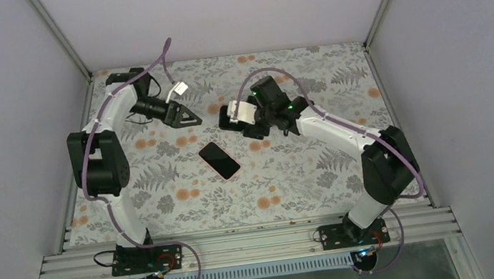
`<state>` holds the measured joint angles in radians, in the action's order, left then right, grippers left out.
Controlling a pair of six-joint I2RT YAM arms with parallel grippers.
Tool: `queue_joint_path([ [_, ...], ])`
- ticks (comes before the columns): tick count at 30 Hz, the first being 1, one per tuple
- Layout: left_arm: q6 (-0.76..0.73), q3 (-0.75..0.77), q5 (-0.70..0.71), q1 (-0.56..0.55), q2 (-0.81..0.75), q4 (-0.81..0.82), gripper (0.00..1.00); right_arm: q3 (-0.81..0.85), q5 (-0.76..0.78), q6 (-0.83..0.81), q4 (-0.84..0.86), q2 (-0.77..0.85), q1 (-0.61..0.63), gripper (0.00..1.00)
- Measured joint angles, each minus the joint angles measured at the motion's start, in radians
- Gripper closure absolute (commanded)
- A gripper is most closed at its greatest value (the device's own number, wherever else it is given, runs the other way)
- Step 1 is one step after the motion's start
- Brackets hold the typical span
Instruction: Take the phone out of the phone case
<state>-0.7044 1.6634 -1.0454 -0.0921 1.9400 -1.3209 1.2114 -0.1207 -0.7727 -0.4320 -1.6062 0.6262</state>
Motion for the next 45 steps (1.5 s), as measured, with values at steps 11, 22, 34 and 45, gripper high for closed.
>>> queue_joint_path([
  [11,0.082,0.047,-0.042,-0.017,0.087,-0.018,0.1,0.113,0.08,0.049,0.033,-0.148,0.126,0.44],
  [22,0.119,0.048,-0.049,-0.021,0.101,-0.024,0.58,0.178,0.133,0.049,0.05,-0.184,0.19,0.43],
  [34,0.137,0.048,-0.027,-0.036,0.104,-0.001,0.98,0.22,0.175,0.04,0.046,-0.22,0.193,0.3],
  [45,0.04,0.048,0.029,-0.089,0.069,-0.022,0.98,0.227,-0.035,0.044,-0.089,-0.166,0.124,0.0],
])
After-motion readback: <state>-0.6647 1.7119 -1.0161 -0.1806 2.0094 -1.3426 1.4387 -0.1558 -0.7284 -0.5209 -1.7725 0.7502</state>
